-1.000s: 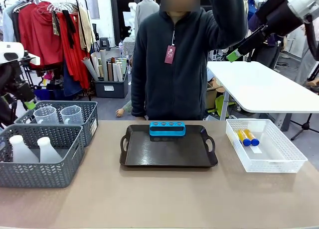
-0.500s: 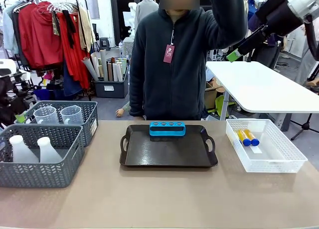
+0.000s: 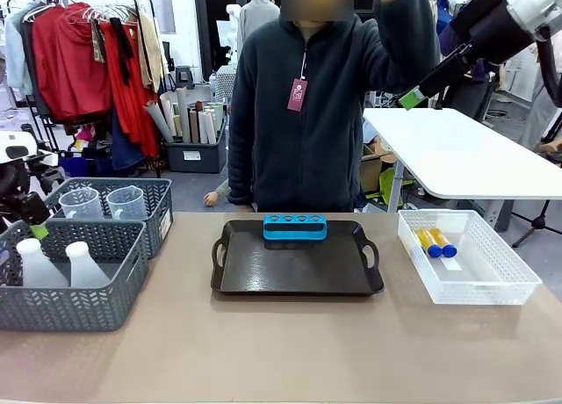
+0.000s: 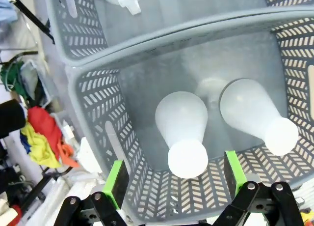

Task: Prepare the laboratory tools.
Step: Pick up one Small flask and place it on the Handle tray.

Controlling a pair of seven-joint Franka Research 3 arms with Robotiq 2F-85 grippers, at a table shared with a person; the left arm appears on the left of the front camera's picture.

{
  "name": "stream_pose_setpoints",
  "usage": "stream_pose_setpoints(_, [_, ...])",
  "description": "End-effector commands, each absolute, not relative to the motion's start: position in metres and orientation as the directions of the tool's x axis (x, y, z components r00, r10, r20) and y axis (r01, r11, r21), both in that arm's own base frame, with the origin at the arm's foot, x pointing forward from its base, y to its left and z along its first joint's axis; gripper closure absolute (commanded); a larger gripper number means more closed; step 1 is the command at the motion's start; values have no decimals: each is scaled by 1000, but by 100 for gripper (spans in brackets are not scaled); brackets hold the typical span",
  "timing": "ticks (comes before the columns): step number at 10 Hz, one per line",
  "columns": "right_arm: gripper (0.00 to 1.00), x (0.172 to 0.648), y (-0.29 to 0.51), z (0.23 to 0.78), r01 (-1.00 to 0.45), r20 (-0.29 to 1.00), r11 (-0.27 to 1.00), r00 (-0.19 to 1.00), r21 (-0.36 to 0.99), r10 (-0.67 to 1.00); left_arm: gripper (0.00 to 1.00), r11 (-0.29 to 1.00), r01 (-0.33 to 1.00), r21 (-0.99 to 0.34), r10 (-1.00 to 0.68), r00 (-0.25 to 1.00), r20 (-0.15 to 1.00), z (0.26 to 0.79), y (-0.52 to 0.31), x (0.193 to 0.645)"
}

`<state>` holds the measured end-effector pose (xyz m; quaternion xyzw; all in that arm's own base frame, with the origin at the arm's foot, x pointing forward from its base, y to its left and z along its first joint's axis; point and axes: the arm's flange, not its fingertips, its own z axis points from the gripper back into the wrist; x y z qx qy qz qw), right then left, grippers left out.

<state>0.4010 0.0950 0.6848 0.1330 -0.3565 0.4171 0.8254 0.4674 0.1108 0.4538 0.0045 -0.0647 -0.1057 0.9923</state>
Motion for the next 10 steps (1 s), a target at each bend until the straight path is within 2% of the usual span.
stream_pose_setpoints(1, [0,400,95,686,-784,701,615,395,-79,594,0,985,172,28,-174,975,134,443,113,465])
stream_pose_setpoints(4, [0,400,95,686,-784,701,615,395,-79,594,0,993,116,34,-119,985,121,431,111,460])
stream_pose_setpoints(8, [0,400,95,686,-784,701,615,395,-79,594,0,992,123,20,-125,986,111,419,107,461])
stream_pose_setpoints(9, [0,400,95,686,-784,701,615,395,-79,594,4,991,132,36,-136,984,113,417,106,459])
stream_pose_setpoints(10, [0,400,95,686,-784,701,615,395,-79,594,23,991,132,33,-135,984,113,416,106,459])
